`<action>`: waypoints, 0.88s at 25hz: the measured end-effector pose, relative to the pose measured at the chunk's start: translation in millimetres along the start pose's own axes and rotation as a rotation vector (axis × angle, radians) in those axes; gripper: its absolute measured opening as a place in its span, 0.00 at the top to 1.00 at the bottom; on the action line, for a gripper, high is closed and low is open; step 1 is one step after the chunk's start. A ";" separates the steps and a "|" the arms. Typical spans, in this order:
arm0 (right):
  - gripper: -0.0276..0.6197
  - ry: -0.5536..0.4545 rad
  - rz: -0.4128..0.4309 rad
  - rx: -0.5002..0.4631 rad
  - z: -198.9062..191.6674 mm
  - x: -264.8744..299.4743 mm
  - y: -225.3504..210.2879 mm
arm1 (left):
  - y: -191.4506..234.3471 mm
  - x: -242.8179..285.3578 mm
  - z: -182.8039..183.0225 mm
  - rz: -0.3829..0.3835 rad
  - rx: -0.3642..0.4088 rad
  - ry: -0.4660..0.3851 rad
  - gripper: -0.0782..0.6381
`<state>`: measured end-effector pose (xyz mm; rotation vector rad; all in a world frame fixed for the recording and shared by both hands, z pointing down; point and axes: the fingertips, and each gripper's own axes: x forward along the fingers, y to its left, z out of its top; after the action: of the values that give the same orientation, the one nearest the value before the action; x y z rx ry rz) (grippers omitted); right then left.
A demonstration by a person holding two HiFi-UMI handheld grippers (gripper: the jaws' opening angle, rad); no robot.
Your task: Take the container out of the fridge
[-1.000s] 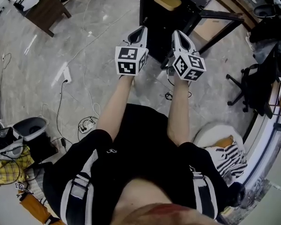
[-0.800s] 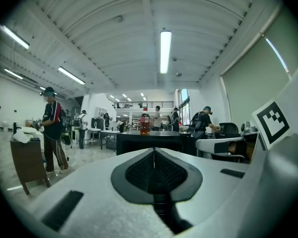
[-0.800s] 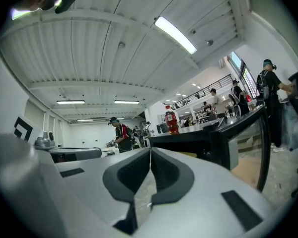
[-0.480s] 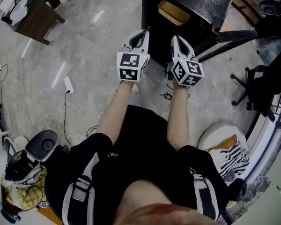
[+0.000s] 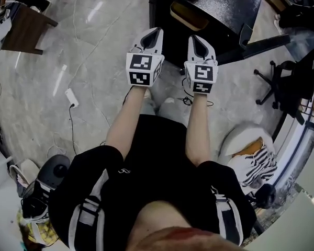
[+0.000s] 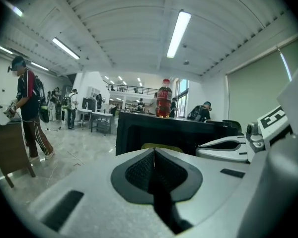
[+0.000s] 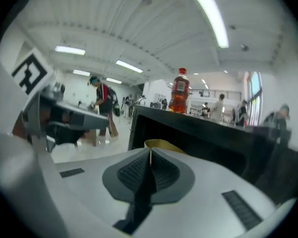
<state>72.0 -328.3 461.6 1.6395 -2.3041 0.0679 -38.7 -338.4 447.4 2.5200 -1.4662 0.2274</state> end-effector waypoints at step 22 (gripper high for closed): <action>0.79 0.418 0.136 -0.601 -42.9 96.9 -8.3 | 31.2 3.3 -10.0 0.070 -0.066 0.007 0.88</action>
<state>60.6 -410.5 528.1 1.0488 -1.8636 -0.2125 -64.5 -353.5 461.1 2.4166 -1.5352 0.1953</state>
